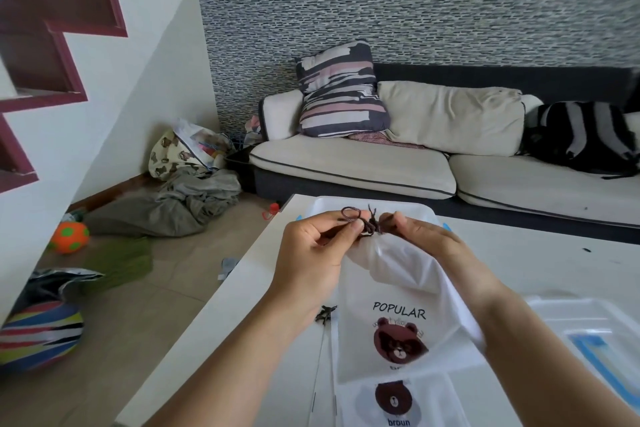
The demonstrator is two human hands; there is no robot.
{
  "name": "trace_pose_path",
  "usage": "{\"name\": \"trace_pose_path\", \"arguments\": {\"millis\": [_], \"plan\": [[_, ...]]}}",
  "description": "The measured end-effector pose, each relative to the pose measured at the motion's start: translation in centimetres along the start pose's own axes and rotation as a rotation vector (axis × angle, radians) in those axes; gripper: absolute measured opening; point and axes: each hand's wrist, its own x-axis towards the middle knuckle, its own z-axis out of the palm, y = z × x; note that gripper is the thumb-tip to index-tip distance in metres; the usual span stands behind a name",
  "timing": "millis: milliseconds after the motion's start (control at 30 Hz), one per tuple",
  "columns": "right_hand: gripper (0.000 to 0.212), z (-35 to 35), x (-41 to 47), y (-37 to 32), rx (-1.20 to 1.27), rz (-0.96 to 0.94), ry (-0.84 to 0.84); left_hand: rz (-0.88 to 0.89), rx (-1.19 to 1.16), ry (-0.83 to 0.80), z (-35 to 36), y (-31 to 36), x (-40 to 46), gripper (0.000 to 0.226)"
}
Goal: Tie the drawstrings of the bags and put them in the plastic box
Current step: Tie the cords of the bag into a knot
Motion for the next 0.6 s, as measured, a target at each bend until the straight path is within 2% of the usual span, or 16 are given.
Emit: {"name": "trace_pose_path", "arguments": {"millis": [67, 200, 233, 267, 300, 367, 400, 433, 467, 500, 533, 567, 600], "plan": [[0.033, -0.2, 1.5, 0.2, -0.036, 0.067, -0.016, 0.003, -0.014, 0.006, 0.1, 0.0, 0.0, 0.02], [0.038, -2.1, 2.0, 2.3, -0.051, -0.131, -0.08, 0.007, -0.03, 0.027, 0.2, 0.0, -0.1, 0.019], [0.042, -1.3, 1.6, 1.8, -0.147, -0.157, -0.084, 0.017, -0.014, 0.034, 0.1, 0.0, -0.1, 0.019], [0.052, -0.7, 2.3, 1.5, -0.136, -0.063, -0.049, 0.034, 0.018, 0.038, 0.0, 0.0, -0.1, 0.02], [0.054, -0.3, 3.1, 1.9, 0.004, 0.019, 0.023, 0.061, 0.064, 0.037, -0.1, 0.1, 0.0, 0.021], [0.044, 0.8, 2.0, 1.8, 0.148, 0.012, 0.03, 0.144, 0.174, 0.026, -0.3, 0.2, -0.2, 0.026], [0.05, 0.4, 2.0, 2.1, 0.028, -0.007, 0.038, 0.192, 0.231, 0.027, -0.3, 0.2, -0.2, 0.03], [0.067, 0.4, 2.1, 2.0, -0.052, -0.031, 0.018, 0.237, 0.279, 0.035, -0.3, 0.1, -0.3, 0.032], [0.079, 0.2, 2.8, 2.0, -0.025, -0.038, -0.003, 0.268, 0.313, 0.047, -0.3, 0.0, -0.3, 0.034], [0.076, 0.6, 3.0, 1.5, -0.011, -0.045, 0.004, 0.285, 0.334, 0.059, -0.3, -0.1, -0.3, 0.035], [0.058, 0.1, 3.5, 2.2, -0.118, -0.07, 0.057, 0.293, 0.344, 0.068, -0.2, -0.1, -0.3, 0.035], [0.036, 0.2, 3.5, 2.2, -0.084, -0.051, 0.08, 0.295, 0.345, 0.073, -0.2, -0.2, -0.3, 0.036], [0.022, 0.5, 3.4, 1.7, -0.044, -0.036, 0.075, 0.291, 0.338, 0.072, -0.2, -0.2, -0.3, 0.035]]}}
